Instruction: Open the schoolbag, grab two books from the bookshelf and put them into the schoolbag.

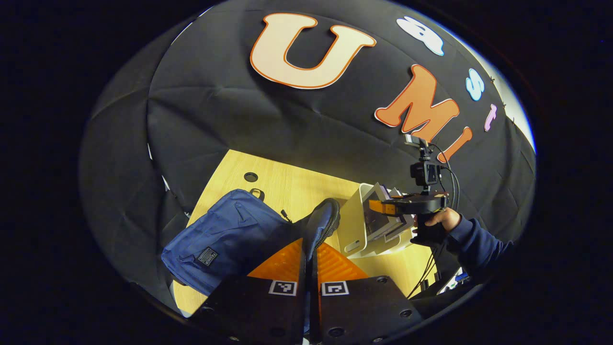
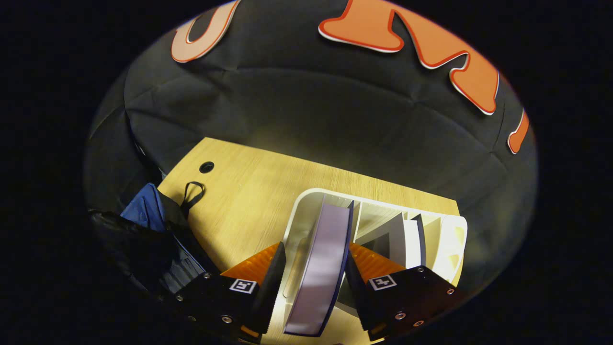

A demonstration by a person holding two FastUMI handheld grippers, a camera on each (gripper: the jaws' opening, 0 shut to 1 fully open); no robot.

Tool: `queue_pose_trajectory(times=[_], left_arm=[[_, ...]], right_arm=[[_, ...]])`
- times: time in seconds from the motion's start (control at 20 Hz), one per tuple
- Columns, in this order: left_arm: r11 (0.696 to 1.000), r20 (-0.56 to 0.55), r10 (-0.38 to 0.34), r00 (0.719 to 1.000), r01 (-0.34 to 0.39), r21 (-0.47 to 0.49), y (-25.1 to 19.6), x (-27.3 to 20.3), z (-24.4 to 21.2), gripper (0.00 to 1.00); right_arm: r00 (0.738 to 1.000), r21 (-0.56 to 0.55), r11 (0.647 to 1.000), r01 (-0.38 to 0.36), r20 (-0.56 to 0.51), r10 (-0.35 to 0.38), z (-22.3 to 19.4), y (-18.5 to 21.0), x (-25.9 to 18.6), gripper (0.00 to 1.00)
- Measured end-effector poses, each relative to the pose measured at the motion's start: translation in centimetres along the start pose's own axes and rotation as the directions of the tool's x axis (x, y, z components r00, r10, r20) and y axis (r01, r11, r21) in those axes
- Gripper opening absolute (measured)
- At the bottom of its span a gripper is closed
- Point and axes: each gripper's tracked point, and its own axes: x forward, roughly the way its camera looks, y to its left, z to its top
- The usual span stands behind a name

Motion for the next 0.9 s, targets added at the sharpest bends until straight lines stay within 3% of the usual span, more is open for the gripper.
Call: queue_pose_trajectory(times=[0.2,0.4,0.65,0.9], left_arm=[[1.0,-0.001,-0.008,1.0,0.008,0.001,0.0,-0.1,0.0,0.05],[1.0,-0.012,-0.009,1.0,0.009,-0.006,0.0,0.0,-0.3,0.05],[1.0,-0.018,-0.006,1.0,0.006,0.004,0.0,0.2,-0.4,0.05],[1.0,-0.026,-0.005,1.0,0.006,0.019,-0.5,0.4,-0.6,0.05]], right_arm=[[0.991,-0.021,1.0,0.023,-0.131,-0.026,-2.6,-0.1,2.4,0.55],[0.978,0.04,0.999,-0.01,-0.206,0.018,-3.6,0.5,2.7,0.48],[0.968,0.134,0.989,-0.061,-0.236,0.091,-4.3,0.2,2.1,0.43],[0.97,0.118,0.985,-0.127,-0.193,0.148,-3.7,-0.1,-1.6,0.41]])
